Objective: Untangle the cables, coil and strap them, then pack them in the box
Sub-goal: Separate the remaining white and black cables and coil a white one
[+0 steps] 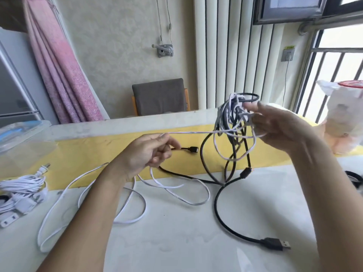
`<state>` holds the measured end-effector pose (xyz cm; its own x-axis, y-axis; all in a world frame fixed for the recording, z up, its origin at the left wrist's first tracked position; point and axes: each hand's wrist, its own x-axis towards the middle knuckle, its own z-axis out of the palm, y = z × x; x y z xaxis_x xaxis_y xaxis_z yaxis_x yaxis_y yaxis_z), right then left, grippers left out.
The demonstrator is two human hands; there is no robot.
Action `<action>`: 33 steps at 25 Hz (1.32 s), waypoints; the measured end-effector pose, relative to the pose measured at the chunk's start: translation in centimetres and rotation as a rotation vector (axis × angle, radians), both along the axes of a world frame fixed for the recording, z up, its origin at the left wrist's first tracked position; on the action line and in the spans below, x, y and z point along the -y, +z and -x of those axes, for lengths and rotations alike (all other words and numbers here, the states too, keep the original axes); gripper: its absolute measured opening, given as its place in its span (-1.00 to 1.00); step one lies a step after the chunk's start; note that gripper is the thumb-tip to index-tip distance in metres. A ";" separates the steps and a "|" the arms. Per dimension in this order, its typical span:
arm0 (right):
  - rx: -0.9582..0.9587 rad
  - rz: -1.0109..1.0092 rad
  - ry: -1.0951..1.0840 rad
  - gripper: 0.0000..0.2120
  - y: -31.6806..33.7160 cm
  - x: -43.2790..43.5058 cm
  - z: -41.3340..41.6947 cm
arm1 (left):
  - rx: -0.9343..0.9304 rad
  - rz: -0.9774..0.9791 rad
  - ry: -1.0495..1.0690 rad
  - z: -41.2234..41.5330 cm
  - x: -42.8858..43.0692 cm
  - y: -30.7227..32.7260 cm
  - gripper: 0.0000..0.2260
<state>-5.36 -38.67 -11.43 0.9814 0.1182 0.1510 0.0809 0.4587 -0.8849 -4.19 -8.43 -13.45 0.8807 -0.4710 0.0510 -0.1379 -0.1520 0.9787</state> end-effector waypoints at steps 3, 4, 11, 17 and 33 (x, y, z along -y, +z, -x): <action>0.010 0.192 -0.059 -0.80 -0.6 -2.0 -0.2 | -0.008 -0.136 -0.180 0.2 -0.3 -0.6 -0.75; -0.008 0.151 -0.067 -0.77 -0.8 -3.2 -0.4 | 0.002 -0.149 -0.213 0.5 0.3 -0.6 -0.71; 0.105 0.117 -0.027 -0.78 -1.1 -8.1 0.8 | 0.190 -0.065 0.085 4.0 5.7 -0.2 -0.52; 0.224 0.086 0.188 -0.74 -1.8 -9.0 0.8 | 0.149 -0.120 0.203 3.7 6.2 -1.1 -0.60; 0.351 1.360 -0.323 -0.80 -3.0 -7.4 -0.8 | 0.195 -0.183 0.373 1.7 5.2 -2.8 -0.86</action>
<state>-4.60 -31.30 -14.45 0.9291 0.1480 0.3390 0.3177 -0.7887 -0.5262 -5.88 -13.63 -16.22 0.9741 -0.1401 0.1777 -0.2195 -0.3942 0.8924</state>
